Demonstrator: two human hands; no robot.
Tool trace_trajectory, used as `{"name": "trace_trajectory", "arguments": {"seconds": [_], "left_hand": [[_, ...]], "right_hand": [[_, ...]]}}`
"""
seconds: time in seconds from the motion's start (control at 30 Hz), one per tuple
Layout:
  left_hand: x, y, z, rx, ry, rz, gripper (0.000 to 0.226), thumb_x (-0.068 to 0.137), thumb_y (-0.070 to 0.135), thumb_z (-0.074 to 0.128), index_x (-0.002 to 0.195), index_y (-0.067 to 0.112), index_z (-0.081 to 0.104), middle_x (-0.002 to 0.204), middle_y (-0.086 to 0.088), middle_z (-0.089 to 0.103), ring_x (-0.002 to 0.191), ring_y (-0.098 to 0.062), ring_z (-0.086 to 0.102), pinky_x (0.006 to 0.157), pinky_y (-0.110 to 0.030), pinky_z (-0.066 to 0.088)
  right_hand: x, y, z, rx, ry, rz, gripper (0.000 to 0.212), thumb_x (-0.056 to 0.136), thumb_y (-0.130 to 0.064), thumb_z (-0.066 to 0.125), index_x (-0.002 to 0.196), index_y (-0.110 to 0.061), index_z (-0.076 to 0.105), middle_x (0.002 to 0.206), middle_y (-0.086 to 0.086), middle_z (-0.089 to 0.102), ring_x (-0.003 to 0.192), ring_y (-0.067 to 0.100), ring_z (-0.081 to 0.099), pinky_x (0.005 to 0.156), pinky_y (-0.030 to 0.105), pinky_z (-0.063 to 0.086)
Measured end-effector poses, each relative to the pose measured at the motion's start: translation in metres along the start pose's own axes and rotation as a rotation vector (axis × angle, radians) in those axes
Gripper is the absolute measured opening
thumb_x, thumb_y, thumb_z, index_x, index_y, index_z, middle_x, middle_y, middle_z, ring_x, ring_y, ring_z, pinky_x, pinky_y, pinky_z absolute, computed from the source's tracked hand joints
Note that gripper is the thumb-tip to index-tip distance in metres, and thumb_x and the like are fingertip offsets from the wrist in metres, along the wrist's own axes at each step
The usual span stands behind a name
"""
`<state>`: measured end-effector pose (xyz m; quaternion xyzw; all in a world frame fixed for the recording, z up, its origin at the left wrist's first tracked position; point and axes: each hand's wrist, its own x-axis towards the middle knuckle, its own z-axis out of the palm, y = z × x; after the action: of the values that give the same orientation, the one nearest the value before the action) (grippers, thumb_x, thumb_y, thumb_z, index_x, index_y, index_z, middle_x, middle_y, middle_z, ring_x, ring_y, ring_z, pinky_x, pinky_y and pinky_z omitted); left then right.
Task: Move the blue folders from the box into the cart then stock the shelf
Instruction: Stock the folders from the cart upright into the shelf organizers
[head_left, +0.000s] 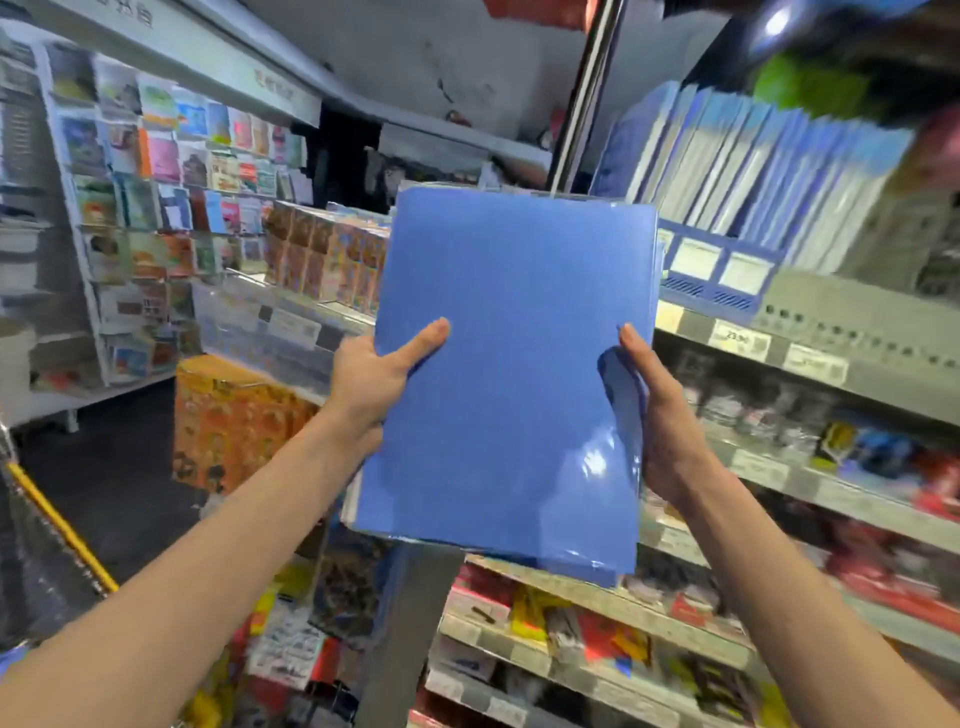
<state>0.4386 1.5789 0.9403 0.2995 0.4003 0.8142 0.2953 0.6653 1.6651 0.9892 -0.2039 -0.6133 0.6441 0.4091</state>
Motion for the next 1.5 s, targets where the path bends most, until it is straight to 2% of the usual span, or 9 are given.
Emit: {"name": "trace_trajectory", "arguments": {"seconds": [0.17, 0.4, 0.5, 0.6, 0.67, 0.87, 1.03, 1.27, 1.5], "left_hand": [[0.005, -0.012, 0.074, -0.069, -0.116, -0.010, 0.035, 0.082, 0.022, 0.083, 0.112, 0.007, 0.073, 0.105, -0.009, 0.077, 0.093, -0.030, 0.075, 0.077, -0.047, 0.062], [-0.010, -0.020, 0.189, -0.027, -0.310, 0.011, 0.024, 0.085, 0.019, 0.080, 0.106, 0.009, 0.075, 0.100, -0.007, 0.078, 0.077, -0.019, 0.074, 0.064, -0.035, 0.061], [-0.016, -0.026, 0.241, 0.000, -0.356, 0.061, 0.023, 0.085, 0.022, 0.081, 0.103, 0.010, 0.075, 0.097, -0.006, 0.078, 0.080, -0.017, 0.074, 0.069, -0.034, 0.061], [-0.012, -0.040, 0.287, 0.259, -0.276, 0.295, 0.022, 0.086, 0.041, 0.077, 0.083, 0.022, 0.067, 0.077, 0.010, 0.071, 0.065, 0.001, 0.064, 0.063, -0.022, 0.050], [-0.011, -0.050, 0.320, 0.487, -0.235, 0.409, 0.033, 0.086, 0.056, 0.070, 0.077, 0.026, 0.060, 0.073, 0.011, 0.065, 0.069, -0.009, 0.061, 0.064, -0.029, 0.045], [-0.001, -0.060, 0.414, 0.737, -0.194, 0.451, 0.052, 0.090, 0.050, 0.065, 0.131, 0.018, 0.061, 0.124, -0.007, 0.069, 0.119, -0.027, 0.062, 0.098, -0.036, 0.044], [0.018, -0.055, 0.454, 0.791, -0.167, 0.486, 0.046, 0.089, 0.050, 0.062, 0.126, 0.024, 0.062, 0.118, 0.002, 0.072, 0.114, -0.023, 0.065, 0.100, -0.039, 0.048], [0.061, -0.052, 0.492, 1.022, -0.217, 0.769, 0.051, 0.095, 0.048, 0.053, 0.139, 0.021, 0.051, 0.133, -0.004, 0.065, 0.108, -0.027, 0.067, 0.097, -0.045, 0.050], [0.133, -0.078, 0.538, 1.283, -0.351, 0.910, 0.070, 0.100, 0.046, 0.048, 0.160, 0.023, 0.020, 0.167, -0.017, 0.008, 0.155, -0.035, -0.005, 0.124, -0.051, 0.009]], "right_hand": [[-0.034, -0.020, -0.057, -0.230, 0.239, -0.049, 0.052, 0.083, -0.055, 0.070, 0.115, -0.013, 0.073, 0.113, 0.017, 0.072, 0.102, 0.042, 0.069, 0.097, 0.062, 0.049], [-0.078, -0.069, -0.126, -0.212, 0.471, -0.267, 0.028, 0.094, -0.035, 0.064, 0.106, -0.012, 0.074, 0.103, 0.011, 0.076, 0.088, 0.030, 0.074, 0.075, 0.041, 0.059], [-0.091, -0.091, -0.165, -0.210, 0.532, -0.345, 0.030, 0.093, -0.035, 0.066, 0.111, -0.011, 0.072, 0.107, 0.011, 0.075, 0.097, 0.033, 0.073, 0.083, 0.047, 0.059], [-0.097, -0.112, -0.204, -0.226, 0.570, -0.419, 0.033, 0.093, -0.034, 0.067, 0.115, -0.010, 0.071, 0.108, 0.009, 0.075, 0.096, 0.028, 0.073, 0.080, 0.042, 0.060], [-0.097, -0.131, -0.229, -0.222, 0.618, -0.482, 0.028, 0.093, -0.030, 0.068, 0.111, -0.010, 0.072, 0.102, 0.004, 0.077, 0.087, 0.021, 0.074, 0.072, 0.034, 0.059], [-0.062, -0.180, -0.289, -0.225, 0.750, -0.636, 0.022, 0.088, -0.031, 0.075, 0.101, -0.012, 0.074, 0.096, -0.002, 0.077, 0.087, 0.016, 0.074, 0.071, 0.033, 0.059], [-0.034, -0.204, -0.312, -0.379, 1.084, -0.773, 0.054, 0.077, -0.058, 0.073, 0.082, -0.005, 0.062, 0.077, 0.005, 0.069, 0.065, 0.013, 0.060, 0.065, 0.044, 0.055], [0.008, -0.243, -0.345, -0.408, 1.216, -0.834, 0.047, 0.086, -0.055, 0.068, 0.087, -0.009, 0.059, 0.072, -0.010, 0.058, 0.062, 0.006, 0.054, 0.062, 0.030, 0.040], [0.070, -0.274, -0.368, -0.506, 1.265, -0.889, 0.049, 0.085, -0.059, 0.064, 0.087, -0.011, 0.054, 0.072, -0.013, 0.055, 0.077, 0.023, 0.058, 0.069, 0.035, 0.045]]}}
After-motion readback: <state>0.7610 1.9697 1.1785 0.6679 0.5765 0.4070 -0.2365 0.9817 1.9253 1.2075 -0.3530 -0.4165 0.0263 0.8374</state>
